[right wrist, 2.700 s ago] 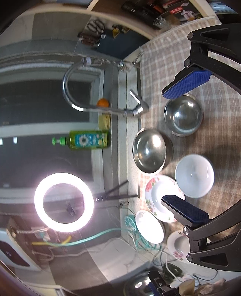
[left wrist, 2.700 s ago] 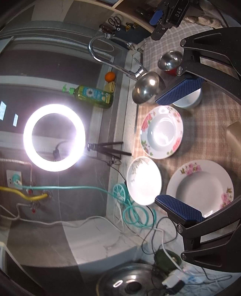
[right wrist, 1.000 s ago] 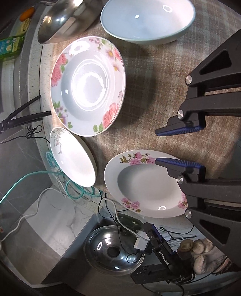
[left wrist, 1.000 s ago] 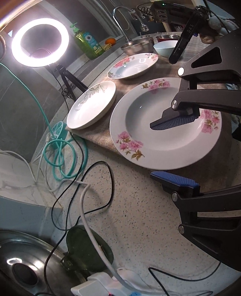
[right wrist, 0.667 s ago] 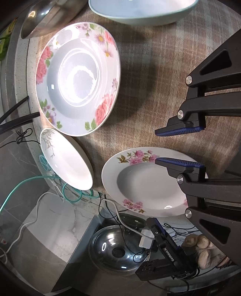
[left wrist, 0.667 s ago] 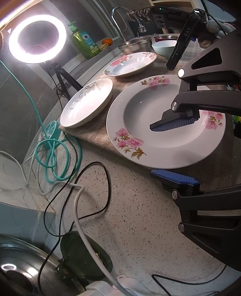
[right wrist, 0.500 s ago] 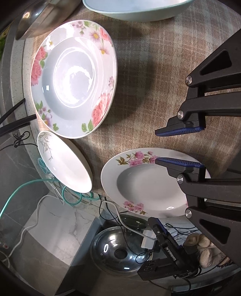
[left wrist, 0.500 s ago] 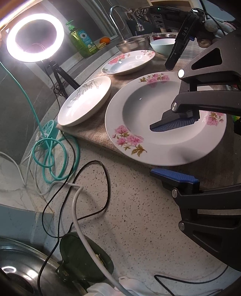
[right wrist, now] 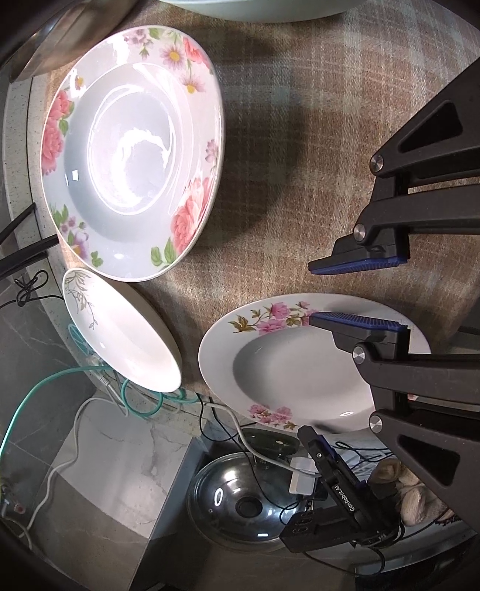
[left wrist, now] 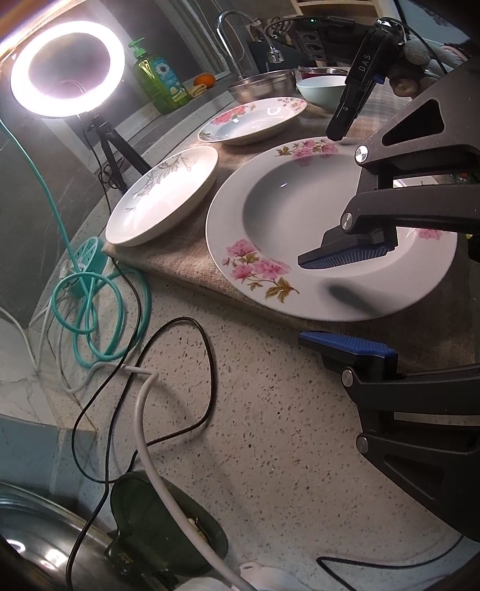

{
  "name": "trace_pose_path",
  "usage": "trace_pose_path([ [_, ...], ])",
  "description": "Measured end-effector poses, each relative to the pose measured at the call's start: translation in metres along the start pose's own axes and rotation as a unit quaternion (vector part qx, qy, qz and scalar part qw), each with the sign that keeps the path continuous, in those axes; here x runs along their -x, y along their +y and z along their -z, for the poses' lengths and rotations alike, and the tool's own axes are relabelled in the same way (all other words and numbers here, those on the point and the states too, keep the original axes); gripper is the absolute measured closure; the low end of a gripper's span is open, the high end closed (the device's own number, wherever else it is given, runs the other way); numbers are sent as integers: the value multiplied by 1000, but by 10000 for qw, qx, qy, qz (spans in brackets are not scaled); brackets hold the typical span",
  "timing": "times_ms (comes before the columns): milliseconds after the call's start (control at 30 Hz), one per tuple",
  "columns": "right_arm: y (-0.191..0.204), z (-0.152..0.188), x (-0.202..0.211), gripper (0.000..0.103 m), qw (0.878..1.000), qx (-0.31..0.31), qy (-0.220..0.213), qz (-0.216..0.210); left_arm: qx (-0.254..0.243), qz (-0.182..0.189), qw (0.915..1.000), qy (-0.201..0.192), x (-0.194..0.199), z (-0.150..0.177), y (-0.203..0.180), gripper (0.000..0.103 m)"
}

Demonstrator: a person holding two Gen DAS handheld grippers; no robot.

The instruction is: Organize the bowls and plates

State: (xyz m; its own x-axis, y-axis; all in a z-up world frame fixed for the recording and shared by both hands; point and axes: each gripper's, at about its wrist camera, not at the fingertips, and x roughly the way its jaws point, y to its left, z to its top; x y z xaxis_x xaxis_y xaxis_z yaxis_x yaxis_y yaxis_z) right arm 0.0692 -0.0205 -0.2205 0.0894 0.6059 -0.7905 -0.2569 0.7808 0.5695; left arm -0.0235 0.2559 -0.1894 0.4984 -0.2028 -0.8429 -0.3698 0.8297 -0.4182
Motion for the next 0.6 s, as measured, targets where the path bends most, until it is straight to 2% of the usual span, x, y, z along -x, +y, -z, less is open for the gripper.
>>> trace_pose_path([
  [133,2,-1,-2,85,10000,9,3,12,13,61,9999,89,-4,-1,2,77],
  [200,4,-2,-3,91,10000,21,18,-12,3,81,9999,117,-6,-1,2,79],
  [600,2,-4,-6,91,9999,-72,66,-129,-132,86,9998,151,-8,-3,-1,80],
])
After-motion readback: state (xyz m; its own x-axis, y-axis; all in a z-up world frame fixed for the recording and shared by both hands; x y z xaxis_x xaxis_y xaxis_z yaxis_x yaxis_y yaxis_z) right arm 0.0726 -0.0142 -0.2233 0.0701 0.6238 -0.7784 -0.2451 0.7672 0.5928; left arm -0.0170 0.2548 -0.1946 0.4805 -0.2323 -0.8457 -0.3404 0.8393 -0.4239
